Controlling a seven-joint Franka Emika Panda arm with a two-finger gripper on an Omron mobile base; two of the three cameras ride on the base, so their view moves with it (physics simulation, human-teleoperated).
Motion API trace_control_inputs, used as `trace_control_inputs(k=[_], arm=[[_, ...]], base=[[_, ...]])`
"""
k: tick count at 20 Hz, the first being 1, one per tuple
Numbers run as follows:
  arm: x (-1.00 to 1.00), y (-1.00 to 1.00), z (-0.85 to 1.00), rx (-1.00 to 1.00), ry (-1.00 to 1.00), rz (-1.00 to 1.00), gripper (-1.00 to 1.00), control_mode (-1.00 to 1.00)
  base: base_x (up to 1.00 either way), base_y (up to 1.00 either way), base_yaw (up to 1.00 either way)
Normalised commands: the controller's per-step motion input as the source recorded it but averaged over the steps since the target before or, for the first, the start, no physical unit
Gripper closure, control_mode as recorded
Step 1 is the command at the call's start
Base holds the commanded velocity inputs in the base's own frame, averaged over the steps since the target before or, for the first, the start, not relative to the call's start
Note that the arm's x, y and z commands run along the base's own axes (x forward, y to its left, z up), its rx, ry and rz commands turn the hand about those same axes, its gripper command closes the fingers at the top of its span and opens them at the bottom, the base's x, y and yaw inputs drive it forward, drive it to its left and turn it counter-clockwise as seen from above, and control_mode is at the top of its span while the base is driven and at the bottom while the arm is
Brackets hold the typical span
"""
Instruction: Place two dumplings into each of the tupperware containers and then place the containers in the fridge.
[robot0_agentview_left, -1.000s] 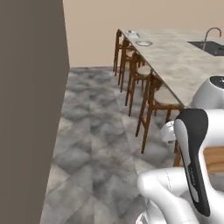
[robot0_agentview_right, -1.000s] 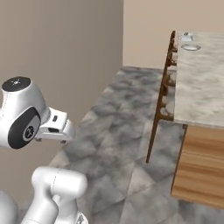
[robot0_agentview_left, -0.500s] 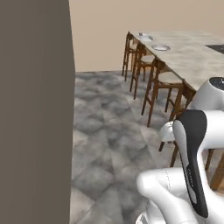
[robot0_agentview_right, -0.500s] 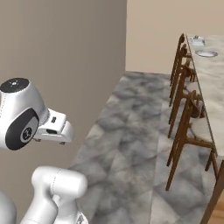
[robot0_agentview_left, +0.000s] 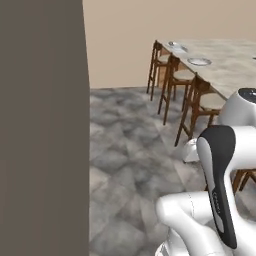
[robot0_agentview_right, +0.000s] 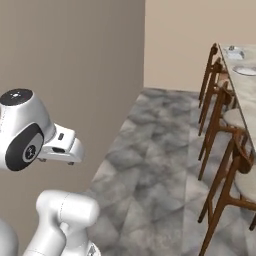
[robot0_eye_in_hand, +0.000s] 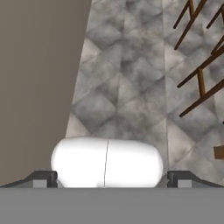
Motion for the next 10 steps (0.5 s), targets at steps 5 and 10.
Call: trace_control_inputs(k=[5, 10], arm=[[0.0, 0.0, 0.0, 0.0, 0.0, 0.0, -1.0, 1.0], [0.0, 0.0, 0.0, 0.0, 0.0, 0.0, -1.0, 1.0]], base=[[1.0, 0.1, 0.0], [1.0, 0.11, 0.0]])
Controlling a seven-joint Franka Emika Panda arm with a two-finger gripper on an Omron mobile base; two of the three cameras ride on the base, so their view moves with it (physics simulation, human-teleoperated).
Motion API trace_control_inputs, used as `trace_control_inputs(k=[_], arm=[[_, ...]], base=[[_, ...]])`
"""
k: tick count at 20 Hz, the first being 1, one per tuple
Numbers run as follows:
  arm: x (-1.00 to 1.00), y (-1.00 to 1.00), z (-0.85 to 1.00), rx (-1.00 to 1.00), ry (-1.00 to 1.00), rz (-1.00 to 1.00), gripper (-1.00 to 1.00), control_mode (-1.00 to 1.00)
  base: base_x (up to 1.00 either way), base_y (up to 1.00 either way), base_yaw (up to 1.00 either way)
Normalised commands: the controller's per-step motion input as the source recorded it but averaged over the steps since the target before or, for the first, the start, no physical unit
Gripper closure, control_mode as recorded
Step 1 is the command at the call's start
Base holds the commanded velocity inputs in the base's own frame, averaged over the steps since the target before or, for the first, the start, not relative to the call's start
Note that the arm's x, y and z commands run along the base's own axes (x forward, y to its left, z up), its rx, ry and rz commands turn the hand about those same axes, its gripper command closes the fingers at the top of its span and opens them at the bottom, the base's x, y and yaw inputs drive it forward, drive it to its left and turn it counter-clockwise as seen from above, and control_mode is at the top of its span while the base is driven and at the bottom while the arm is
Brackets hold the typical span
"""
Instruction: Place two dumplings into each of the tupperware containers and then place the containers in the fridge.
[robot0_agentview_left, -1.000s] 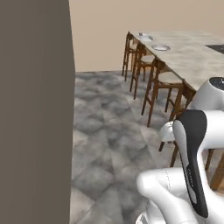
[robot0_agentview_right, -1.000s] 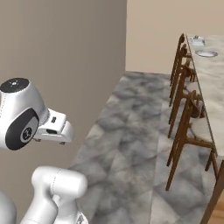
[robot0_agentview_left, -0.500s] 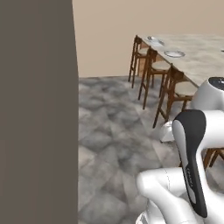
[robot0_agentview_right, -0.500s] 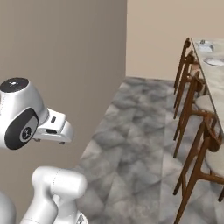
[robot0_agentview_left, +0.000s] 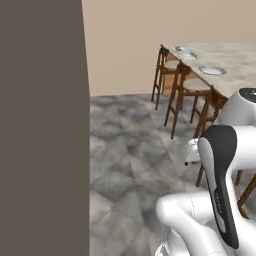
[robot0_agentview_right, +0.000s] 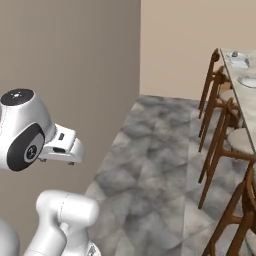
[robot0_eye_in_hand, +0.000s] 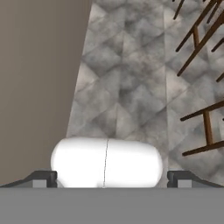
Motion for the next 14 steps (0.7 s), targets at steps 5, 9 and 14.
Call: trace_control_inputs(k=[5, 9, 14], arm=[[0.0, 0.0, 0.0, 0.0, 0.0, 0.0, -1.0, 1.0], [0.0, 0.0, 0.0, 0.0, 0.0, 0.0, -1.0, 1.0], [0.0, 0.0, 0.0, 0.0, 0.0, 0.0, -1.0, 1.0]], base=[[1.0, 0.24, 0.0], [1.0, 0.17, 0.0], [1.0, 0.12, 0.0]])
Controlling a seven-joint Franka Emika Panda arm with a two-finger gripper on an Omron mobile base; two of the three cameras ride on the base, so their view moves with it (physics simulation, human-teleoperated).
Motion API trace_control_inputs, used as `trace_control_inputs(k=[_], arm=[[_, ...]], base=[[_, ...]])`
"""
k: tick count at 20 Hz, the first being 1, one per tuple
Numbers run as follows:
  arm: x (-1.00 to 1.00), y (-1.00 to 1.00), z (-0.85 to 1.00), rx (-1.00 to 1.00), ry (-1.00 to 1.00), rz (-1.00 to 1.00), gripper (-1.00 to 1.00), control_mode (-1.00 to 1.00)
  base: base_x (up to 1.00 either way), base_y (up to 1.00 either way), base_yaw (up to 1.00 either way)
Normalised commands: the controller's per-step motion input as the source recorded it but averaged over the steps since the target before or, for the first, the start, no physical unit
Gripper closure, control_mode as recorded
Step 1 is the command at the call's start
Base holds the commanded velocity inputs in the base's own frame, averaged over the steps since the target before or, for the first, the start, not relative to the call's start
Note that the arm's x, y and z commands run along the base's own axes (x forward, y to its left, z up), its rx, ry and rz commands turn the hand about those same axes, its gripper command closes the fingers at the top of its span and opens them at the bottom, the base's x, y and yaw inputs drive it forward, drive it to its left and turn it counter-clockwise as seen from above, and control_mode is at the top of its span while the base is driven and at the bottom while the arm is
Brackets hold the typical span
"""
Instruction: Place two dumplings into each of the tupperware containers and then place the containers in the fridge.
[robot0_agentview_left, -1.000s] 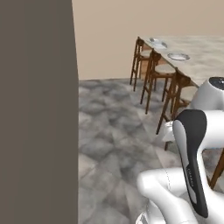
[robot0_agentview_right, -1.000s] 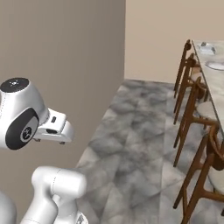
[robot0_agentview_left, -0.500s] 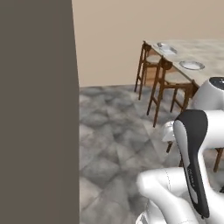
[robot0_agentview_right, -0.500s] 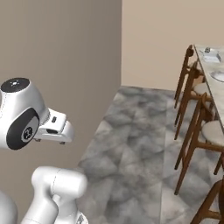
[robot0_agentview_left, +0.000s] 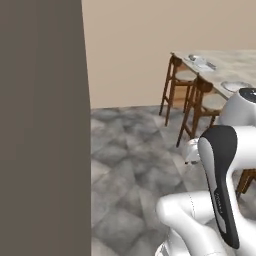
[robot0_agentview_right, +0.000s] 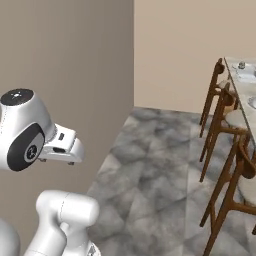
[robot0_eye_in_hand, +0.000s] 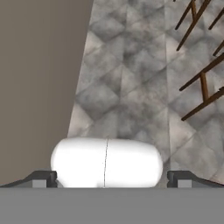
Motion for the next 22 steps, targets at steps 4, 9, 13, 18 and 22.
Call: trace_control_inputs(k=[4, 9, 13, 18, 22], arm=[[0.0, 0.0, 0.0, 0.0, 0.0, 0.0, -1.0, 1.0], [0.0, 0.0, 0.0, 0.0, 0.0, 0.0, -1.0, 1.0], [0.0, 0.0, 0.0, 0.0, 0.0, 0.0, -1.0, 1.0], [0.0, 0.0, 0.0, 0.0, 0.0, 0.0, -1.0, 1.0], [0.0, 0.0, 0.0, 0.0, 0.0, 0.0, -1.0, 1.0]], base=[[1.0, 0.18, 0.0], [1.0, 0.28, 0.0], [1.0, 0.33, 0.0], [1.0, 0.3, 0.0], [1.0, 0.26, 0.0]])
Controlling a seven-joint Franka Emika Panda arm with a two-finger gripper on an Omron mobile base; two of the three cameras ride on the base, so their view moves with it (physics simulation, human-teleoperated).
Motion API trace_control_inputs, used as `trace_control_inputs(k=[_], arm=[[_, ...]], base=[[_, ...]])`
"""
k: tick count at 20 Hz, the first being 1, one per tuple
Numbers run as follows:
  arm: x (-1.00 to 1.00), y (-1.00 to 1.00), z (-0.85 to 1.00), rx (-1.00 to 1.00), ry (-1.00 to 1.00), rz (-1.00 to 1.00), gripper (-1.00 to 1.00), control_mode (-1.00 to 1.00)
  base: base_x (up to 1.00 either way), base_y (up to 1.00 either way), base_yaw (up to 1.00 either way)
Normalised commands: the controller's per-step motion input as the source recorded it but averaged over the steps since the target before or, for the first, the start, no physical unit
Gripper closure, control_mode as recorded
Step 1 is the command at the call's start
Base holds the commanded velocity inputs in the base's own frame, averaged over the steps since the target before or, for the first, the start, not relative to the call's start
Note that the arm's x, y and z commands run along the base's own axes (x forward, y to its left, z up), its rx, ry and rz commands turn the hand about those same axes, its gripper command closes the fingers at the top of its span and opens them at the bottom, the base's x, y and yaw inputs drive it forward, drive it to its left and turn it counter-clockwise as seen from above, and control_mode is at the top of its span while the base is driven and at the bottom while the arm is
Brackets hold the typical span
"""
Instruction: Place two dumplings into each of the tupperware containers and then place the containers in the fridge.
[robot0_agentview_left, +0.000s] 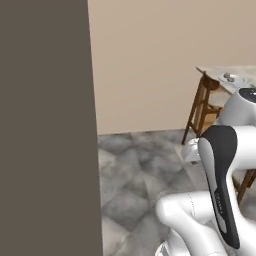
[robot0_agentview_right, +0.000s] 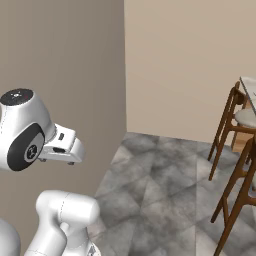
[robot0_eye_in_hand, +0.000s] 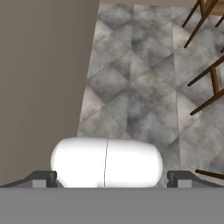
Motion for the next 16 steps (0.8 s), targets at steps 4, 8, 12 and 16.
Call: trace_control_inputs(k=[4, 8, 12, 16], arm=[[0.0, 0.0, 0.0, 0.0, 0.0, 0.0, -1.0, 1.0], [0.0, 0.0, 0.0, 0.0, 0.0, 0.0, -1.0, 1.0], [0.0, 0.0, 0.0, 0.0, 0.0, 0.0, -1.0, 1.0], [0.0, 0.0, 0.0, 0.0, 0.0, 0.0, -1.0, 1.0]], base=[[1.0, 0.18, 0.0], [1.0, 0.16, 0.0], [1.0, 0.13, 0.0], [1.0, 0.02, -0.23]])
